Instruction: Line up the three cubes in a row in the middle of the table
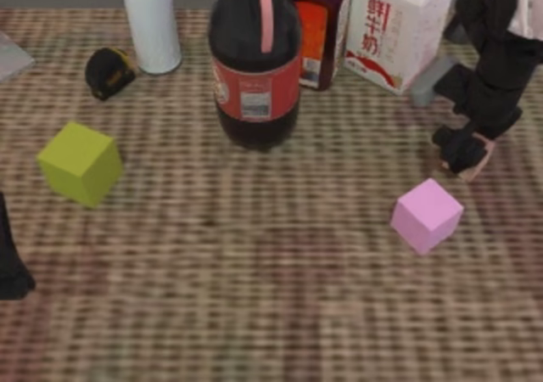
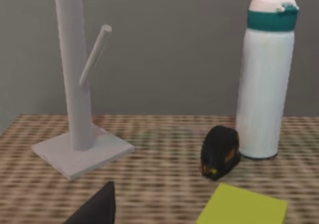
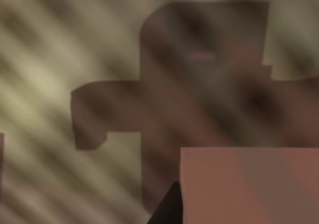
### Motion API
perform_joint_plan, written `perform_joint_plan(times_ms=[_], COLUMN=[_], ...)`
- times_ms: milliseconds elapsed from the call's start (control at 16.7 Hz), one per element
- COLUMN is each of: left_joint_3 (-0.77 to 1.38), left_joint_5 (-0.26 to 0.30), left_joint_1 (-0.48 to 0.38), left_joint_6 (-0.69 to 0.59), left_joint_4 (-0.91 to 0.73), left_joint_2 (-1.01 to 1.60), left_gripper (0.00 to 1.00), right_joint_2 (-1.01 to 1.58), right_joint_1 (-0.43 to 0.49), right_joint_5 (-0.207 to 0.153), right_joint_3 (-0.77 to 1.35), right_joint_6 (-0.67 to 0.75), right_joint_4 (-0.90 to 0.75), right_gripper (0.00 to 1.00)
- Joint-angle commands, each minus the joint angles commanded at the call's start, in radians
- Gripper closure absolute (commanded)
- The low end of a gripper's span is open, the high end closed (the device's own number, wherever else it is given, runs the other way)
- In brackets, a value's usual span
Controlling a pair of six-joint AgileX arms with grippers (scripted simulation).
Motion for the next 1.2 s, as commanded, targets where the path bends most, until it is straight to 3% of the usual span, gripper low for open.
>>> perform_joint_plan(times_ms=[420,840,1200], left_joint_3=[0.0,0.0,0.0], left_joint_5=[0.0,0.0,0.0], left_joint_1=[0.0,0.0,0.0], left_joint_6=[0.0,0.0,0.0], left_joint_4=[0.0,0.0,0.0], left_joint_2=[0.0,0.0,0.0], left_gripper=[0.0,0.0,0.0], right_joint_2=[-0.038,-0.084,-0.098], right_joint_1=[0.002,0.008,0.017], right_joint_5=[-0.013,-0.013,-0.014], right_joint_3=[0.018,0.182,0.172], right_joint_6=[0.01,0.011,0.005], right_joint_4=[-0.036,-0.253,-0.251], right_gripper=[1.0,1.0,1.0])
